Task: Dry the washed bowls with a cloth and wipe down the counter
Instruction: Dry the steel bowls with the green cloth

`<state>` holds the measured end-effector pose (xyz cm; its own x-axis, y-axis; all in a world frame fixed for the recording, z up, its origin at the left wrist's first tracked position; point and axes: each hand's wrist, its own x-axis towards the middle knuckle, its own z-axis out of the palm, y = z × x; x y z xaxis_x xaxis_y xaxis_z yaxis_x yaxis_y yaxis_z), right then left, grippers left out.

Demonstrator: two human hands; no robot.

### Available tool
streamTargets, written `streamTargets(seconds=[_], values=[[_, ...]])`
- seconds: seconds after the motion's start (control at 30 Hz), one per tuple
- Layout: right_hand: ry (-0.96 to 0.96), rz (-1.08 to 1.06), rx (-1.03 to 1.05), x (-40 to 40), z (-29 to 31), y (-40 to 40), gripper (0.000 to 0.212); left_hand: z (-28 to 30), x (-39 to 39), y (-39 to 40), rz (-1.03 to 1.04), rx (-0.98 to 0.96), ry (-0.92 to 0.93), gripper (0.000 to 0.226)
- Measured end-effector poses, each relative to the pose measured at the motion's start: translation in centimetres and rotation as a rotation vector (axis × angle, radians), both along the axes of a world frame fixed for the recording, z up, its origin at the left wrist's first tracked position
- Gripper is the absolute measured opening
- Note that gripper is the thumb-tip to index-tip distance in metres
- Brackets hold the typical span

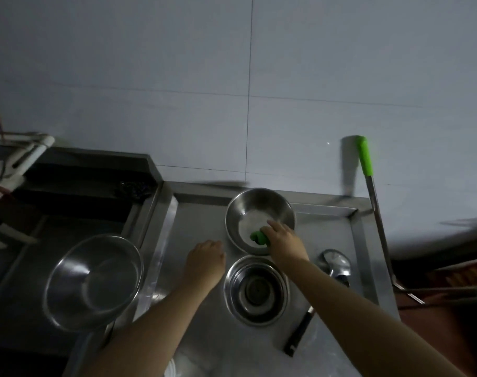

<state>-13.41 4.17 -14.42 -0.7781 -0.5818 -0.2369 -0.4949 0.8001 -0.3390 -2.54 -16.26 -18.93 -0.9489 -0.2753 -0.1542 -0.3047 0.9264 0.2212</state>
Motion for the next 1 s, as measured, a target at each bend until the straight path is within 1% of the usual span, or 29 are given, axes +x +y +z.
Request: streamTargets(seconds=[0.07, 0.17, 0.2, 0.27, 0.3, 0.37, 0.4, 0.47, 0.5, 0.53, 0.57, 0.63, 0.77, 0.9, 1.0], values=[[0.005, 0.037, 0.044, -0.9, -1.0, -0.4, 0.047, -0.9, -1.0, 0.2, 0.065, 0.075, -0.062, 0.019], [-0.082, 0.115, 0.128, -0.7, -3.5, -0.8, 0.052, -1.8, -3.0, 0.7, 0.189, 0.234, -0.092, 0.020], [-0.103, 0.143, 0.162, -0.3, -4.4, -1.0, 0.054, -1.9, -3.8, 0.9, 0.241, 0.295, -0.102, 0.021], [-0.099, 0.156, 0.173, 0.5, -6.0, -1.0, 0.056, -2.7, -5.4, 1.4, 0.403, 0.468, -0.139, 0.032], [-0.081, 0.155, 0.163, 0.8, -6.6, -1.0, 0.057, -3.0, -6.0, 1.7, 0.509, 0.595, -0.170, 0.040], [-0.032, 0.148, 0.128, 1.1, -7.6, -0.9, 0.056, -4.6, -7.2, 2.1, 0.697, 0.935, -0.185, 0.051], [-0.007, 0.141, 0.104, 1.1, -8.1, -0.8, 0.054, -5.8, -7.5, 2.3, 0.783, 1.093, -0.173, 0.048], [0.036, 0.116, 0.063, 1.1, -8.7, -0.7, 0.046, -6.4, -8.1, 2.9, 0.931, 1.378, -0.092, 0.032], [0.058, 0.099, 0.046, 1.0, -8.9, -0.7, 0.042, -6.0, -8.5, 3.3, 0.994, 1.477, -0.027, 0.039], [0.078, 0.084, 0.027, 1.0, -9.1, -0.7, 0.039, -5.7, -8.8, 3.7, 1.034, 1.562, 0.017, 0.050], [0.096, 0.076, 0.009, 1.0, -8.9, -0.7, 0.038, -6.0, -9.0, 3.8, 1.064, 1.612, 0.045, 0.057], [0.122, 0.070, -0.014, 1.2, -8.1, -0.5, 0.042, -5.8, -9.1, 4.3, 1.069, 1.654, 0.074, 0.057], [0.118, 0.076, 0.006, 2.5, -5.1, 0.2, 0.048, -4.4, -7.6, 4.5, 1.012, 1.575, 0.127, 0.051], [0.091, 0.115, -0.043, 3.8, -1.3, 1.4, 0.050, -1.3, -5.6, 4.5, 0.957, 1.543, 0.095, 0.052], [-0.001, 0.126, -0.001, 4.6, 2.6, 1.7, 0.046, 1.4, -3.7, 4.9, 0.930, 1.567, 0.043, 0.049]])
